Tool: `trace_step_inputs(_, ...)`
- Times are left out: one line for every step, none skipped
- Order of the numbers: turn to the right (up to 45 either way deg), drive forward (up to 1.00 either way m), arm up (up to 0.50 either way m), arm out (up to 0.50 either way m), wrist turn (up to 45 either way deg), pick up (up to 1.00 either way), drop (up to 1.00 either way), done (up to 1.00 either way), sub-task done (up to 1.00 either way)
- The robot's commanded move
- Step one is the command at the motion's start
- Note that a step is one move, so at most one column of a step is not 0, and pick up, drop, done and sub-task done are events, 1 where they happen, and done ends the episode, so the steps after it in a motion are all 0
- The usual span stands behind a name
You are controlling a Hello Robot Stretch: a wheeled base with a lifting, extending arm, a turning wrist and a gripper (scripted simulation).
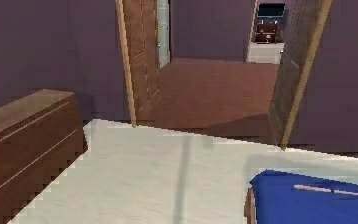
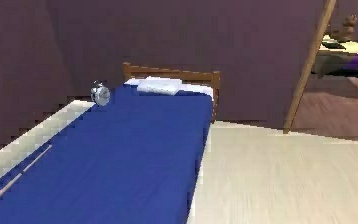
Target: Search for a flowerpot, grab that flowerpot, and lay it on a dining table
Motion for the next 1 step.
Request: trace_step_inputs(0.0, 1.00, 0.00, 0.00, 0.0, 0.00, 0.00, 0.00, 0.00)
